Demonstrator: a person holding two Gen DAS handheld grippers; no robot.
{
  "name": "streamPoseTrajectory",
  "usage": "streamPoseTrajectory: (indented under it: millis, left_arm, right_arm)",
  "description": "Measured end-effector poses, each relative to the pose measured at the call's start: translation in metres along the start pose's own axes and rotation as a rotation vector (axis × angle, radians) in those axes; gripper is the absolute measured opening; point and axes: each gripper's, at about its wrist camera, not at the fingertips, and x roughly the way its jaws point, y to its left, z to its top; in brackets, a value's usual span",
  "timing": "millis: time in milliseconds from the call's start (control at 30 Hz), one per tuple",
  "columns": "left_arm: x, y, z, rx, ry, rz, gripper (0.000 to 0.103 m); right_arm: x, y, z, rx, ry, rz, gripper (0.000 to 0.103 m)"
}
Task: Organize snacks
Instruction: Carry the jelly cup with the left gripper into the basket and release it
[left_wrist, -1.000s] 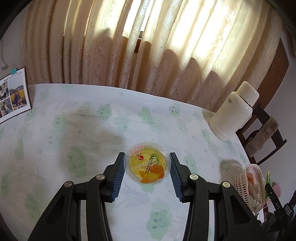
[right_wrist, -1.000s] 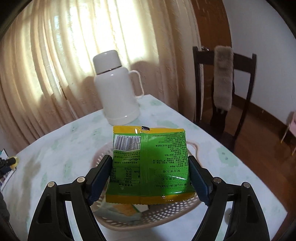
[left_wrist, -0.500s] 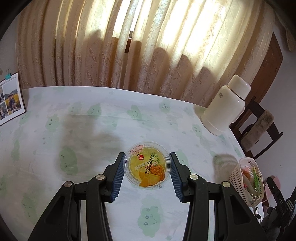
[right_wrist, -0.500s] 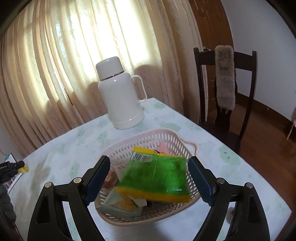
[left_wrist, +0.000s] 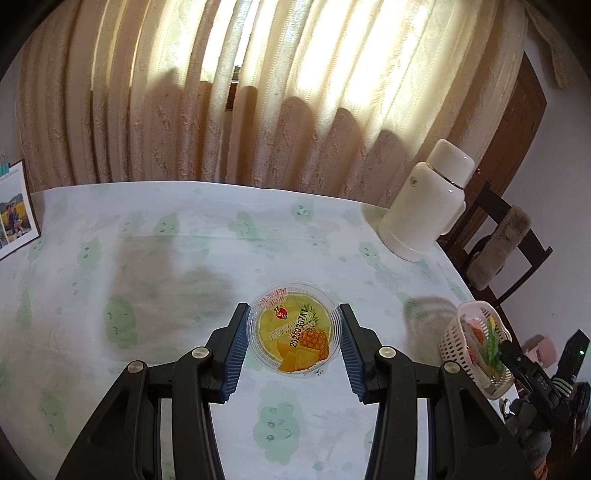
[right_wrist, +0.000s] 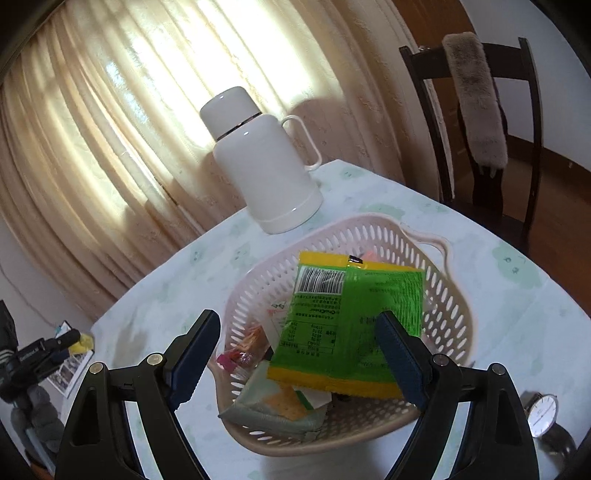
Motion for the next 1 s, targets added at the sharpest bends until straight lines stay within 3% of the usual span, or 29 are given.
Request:
streamPoseTrajectory:
  millis: [133,233,433,567,800,1000]
  left_arm:
    - [-0.003,-0.009,-0.003,0.021,0.005,-0.048,0.043]
    - [-0.003,-0.019,-0.008,0.041,0.015,-0.104,0.043]
    - [-0.001,-0.047,-0.021,0.11,0.03,-0.188,0.043]
    - [0.005,-0.07,-0.029,0.147,0.056,-0.214,0.043]
    - [0.022,-0.135,-0.038,0.254,0.106,-0.26,0.043]
    - [0.039,-0.197,-0.04,0.328,0.13,-0.314,0.043]
  right_arm:
    - [-0.003,-0.002,-0.001,-0.016,-0.012,-0.016,0.086]
    - [-0.022,0.0,-0.005,-0.03,-0.093,-0.033,0.087]
    - [-0.063,0.018,-0.024,-0.181,-0.309,-0.239,0.087]
    - [-0.072,0.016,-0.038,-0.24,-0.359,-0.334,0.087]
    - [-0.078,-0.012,-0.053,-0.181,-0.385,-0.376,0.087]
    - [-0.084,-0.023,-0.056,-0.148,-0.429,-0.356,0.087]
